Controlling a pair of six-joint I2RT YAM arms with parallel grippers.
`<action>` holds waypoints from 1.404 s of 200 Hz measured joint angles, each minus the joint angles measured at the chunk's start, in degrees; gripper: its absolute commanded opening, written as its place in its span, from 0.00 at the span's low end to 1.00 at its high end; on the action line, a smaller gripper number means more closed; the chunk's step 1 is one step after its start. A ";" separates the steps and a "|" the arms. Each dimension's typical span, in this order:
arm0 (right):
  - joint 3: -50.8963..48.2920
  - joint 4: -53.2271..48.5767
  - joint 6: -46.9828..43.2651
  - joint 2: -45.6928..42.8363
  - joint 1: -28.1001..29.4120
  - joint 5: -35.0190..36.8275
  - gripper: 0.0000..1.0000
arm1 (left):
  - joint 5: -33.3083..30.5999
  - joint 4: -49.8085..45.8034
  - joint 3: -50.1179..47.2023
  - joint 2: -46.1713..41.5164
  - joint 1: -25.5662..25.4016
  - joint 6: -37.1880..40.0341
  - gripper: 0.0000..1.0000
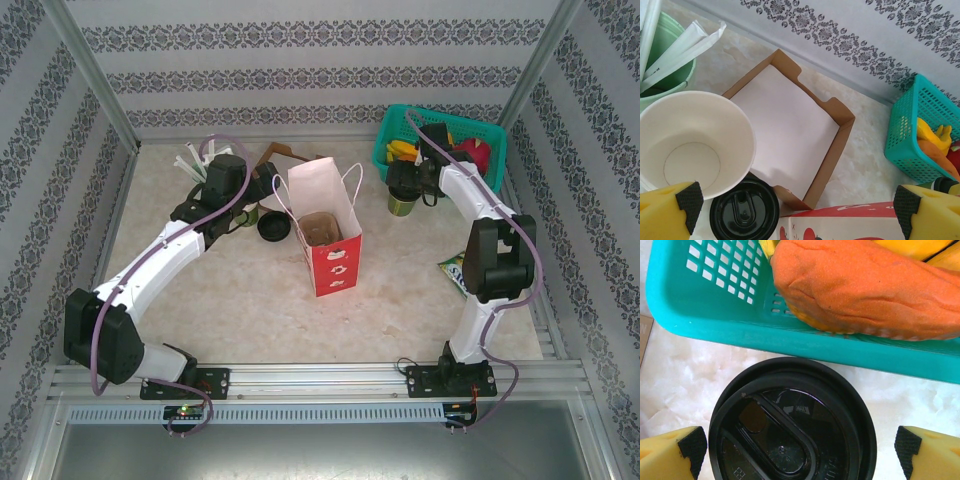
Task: Pack the takeout coffee
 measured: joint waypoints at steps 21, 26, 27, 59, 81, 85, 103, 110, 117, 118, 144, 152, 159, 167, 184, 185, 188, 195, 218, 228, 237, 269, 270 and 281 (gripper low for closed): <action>0.33 -0.22 0.00 0.46 0.00 -0.22 0.97 | 0.00 -0.13 0.02 0.13 0.00 0.02 0.99; 0.50 -0.22 0.00 0.63 0.00 -0.26 0.97 | 0.00 -0.13 0.02 0.15 0.00 0.02 0.99; 0.52 -0.22 0.00 0.66 0.00 -0.26 0.97 | 0.00 -0.15 0.02 0.15 0.00 0.02 0.99; 0.96 -0.68 0.04 1.73 -0.28 -0.57 0.95 | 0.02 -0.52 0.02 0.20 0.00 0.00 0.99; 0.96 -1.05 0.22 2.10 -0.74 -1.31 0.94 | 0.02 -0.55 0.02 0.20 0.00 0.02 0.99; 0.96 -1.07 0.24 2.10 -0.76 -1.36 0.94 | 0.02 -0.52 0.02 0.20 0.00 0.00 0.99; 0.96 -1.09 0.28 2.10 -1.11 -1.88 0.90 | 0.07 -0.55 0.02 0.20 0.00 0.00 0.99; 0.96 -1.09 0.44 2.10 -1.11 -2.23 0.87 | 0.09 -0.55 0.02 0.20 0.00 0.00 0.99; 0.96 -1.09 0.55 2.10 -1.11 -2.43 0.85 | 0.20 -0.55 0.02 0.20 0.00 0.00 1.00; 0.96 -1.09 0.61 2.10 -1.11 -2.43 0.85 | 0.20 -0.55 0.02 0.20 0.00 0.00 1.00; 0.96 -1.07 0.81 2.10 -1.14 -2.89 0.81 | 0.22 -0.57 0.02 0.20 0.00 0.00 1.00; 0.96 -1.07 0.90 2.10 -1.11 -2.93 0.80 | 0.22 -0.57 0.02 0.20 0.00 -0.02 1.00; 0.94 -1.07 0.90 2.10 -1.14 -3.06 0.79 | 0.22 -0.57 0.02 0.20 0.00 -0.02 0.99; 0.92 -1.05 0.92 2.10 -1.14 -3.13 0.78 | 0.22 -0.59 0.02 0.20 0.00 -0.02 1.00; 0.24 -0.44 0.90 1.75 -1.14 -3.43 0.77 | 0.22 -0.72 0.02 0.20 0.00 0.00 0.99; 0.20 -0.39 0.90 1.73 -1.14 -3.48 0.76 | 0.22 -0.74 0.02 0.20 0.00 0.00 0.99; -0.02 -0.31 0.90 1.60 -1.14 -3.63 0.76 | 0.22 -0.74 0.02 0.20 0.00 0.00 0.99; -0.70 -0.02 0.87 1.09 -1.14 -3.98 0.76 | 0.22 -0.74 0.02 0.20 0.00 0.07 0.99; -3.67 0.33 0.85 -1.18 -1.14 -5.42 0.76 | 0.46 0.81 -0.92 -0.28 0.00 0.42 0.99; -5.25 0.24 0.81 -2.49 -1.14 -6.10 0.75 | 0.83 2.49 -2.40 -1.16 0.00 0.61 0.99; -6.60 0.24 0.63 -3.58 -1.14 -6.73 0.75 | 1.05 3.52 -3.78 -2.03 0.00 0.85 0.99; -11.61 0.33 0.44 -7.69 -1.09 -8.17 0.75 | 1.29 6.05 -6.40 -4.48 0.00 2.71 0.99; -11.74 0.35 0.44 -7.78 -1.09 -8.20 0.75 | 1.27 6.10 -6.45 -4.55 0.00 2.78 0.99; -13.62 0.63 0.46 -9.40 -1.07 -8.33 0.75 | 1.22 7.02 -7.32 -5.66 0.00 3.45 0.99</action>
